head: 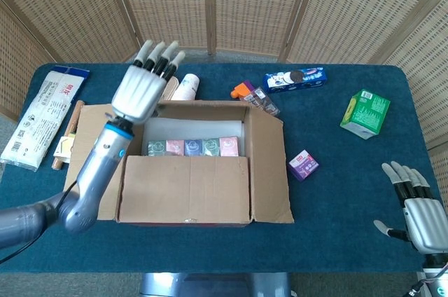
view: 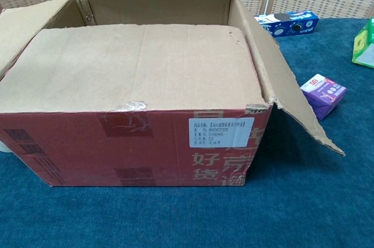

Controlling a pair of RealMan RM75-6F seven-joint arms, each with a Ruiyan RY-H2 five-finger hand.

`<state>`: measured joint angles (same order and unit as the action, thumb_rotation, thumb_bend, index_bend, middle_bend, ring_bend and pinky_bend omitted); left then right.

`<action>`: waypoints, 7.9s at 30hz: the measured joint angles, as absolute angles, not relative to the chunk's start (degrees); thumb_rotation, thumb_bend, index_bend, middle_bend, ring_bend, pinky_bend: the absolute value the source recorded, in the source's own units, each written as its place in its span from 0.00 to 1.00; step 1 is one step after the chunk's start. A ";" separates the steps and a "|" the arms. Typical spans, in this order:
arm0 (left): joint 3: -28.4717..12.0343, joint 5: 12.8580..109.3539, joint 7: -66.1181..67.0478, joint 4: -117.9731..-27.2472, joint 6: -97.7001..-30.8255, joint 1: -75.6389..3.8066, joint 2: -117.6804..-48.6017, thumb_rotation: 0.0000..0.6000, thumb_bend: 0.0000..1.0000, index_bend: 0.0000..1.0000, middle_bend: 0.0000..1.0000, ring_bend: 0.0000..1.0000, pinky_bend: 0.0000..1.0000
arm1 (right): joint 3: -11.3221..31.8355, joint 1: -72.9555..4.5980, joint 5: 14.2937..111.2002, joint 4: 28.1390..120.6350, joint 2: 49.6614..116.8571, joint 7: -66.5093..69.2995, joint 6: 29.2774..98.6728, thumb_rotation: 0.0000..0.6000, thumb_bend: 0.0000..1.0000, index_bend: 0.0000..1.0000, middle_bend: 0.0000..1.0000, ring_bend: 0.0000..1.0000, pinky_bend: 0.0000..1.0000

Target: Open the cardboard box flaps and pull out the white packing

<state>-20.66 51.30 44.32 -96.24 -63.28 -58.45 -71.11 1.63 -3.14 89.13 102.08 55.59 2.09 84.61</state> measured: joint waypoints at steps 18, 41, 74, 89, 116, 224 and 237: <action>-22.45 43.49 43.20 -72.07 -54.18 -70.57 -83.31 1.00 0.16 0.00 0.00 0.00 0.00 | 2.65 -3.85 85.13 101.08 56.02 1.43 82.39 1.00 0.00 0.00 0.00 0.00 0.00; -19.15 13.13 43.60 -103.84 -48.93 -67.32 -61.79 1.00 0.00 0.36 0.31 0.30 0.51 | 2.14 -3.87 87.33 101.64 56.11 2.27 83.08 1.00 0.00 0.00 0.00 0.00 0.00; -9.48 1.40 32.92 -108.75 -42.90 -77.61 -61.02 0.35 0.00 0.53 0.44 0.28 0.51 | 1.50 -3.78 88.67 101.89 55.63 3.48 83.32 1.00 0.00 0.00 0.00 0.00 0.00; -6.55 -4.75 32.95 -108.28 -41.85 -82.33 -62.76 0.34 0.00 0.53 0.43 0.28 0.54 | 1.47 -3.77 88.81 101.82 55.40 4.24 83.46 1.00 0.00 0.00 0.00 0.00 0.00; -2.54 -6.22 23.34 -111.17 -28.64 -87.35 -56.34 0.34 0.00 0.53 0.42 0.25 0.54 | 1.15 -3.28 90.04 102.44 55.00 4.48 84.71 1.00 0.00 0.00 0.00 0.00 0.00; -25.26 48.20 -8.28 -120.95 -28.32 -52.00 -43.43 0.76 0.00 0.17 0.00 0.00 0.19 | 0.54 -3.35 91.45 103.02 55.01 3.35 84.91 1.00 0.00 0.00 0.00 0.00 0.00; -15.35 72.13 -7.85 -118.73 -65.34 -28.01 -39.60 0.90 0.00 0.15 0.00 0.00 0.14 | 0.91 -2.92 91.05 103.22 55.25 1.72 85.92 1.00 0.00 0.00 0.00 0.00 0.00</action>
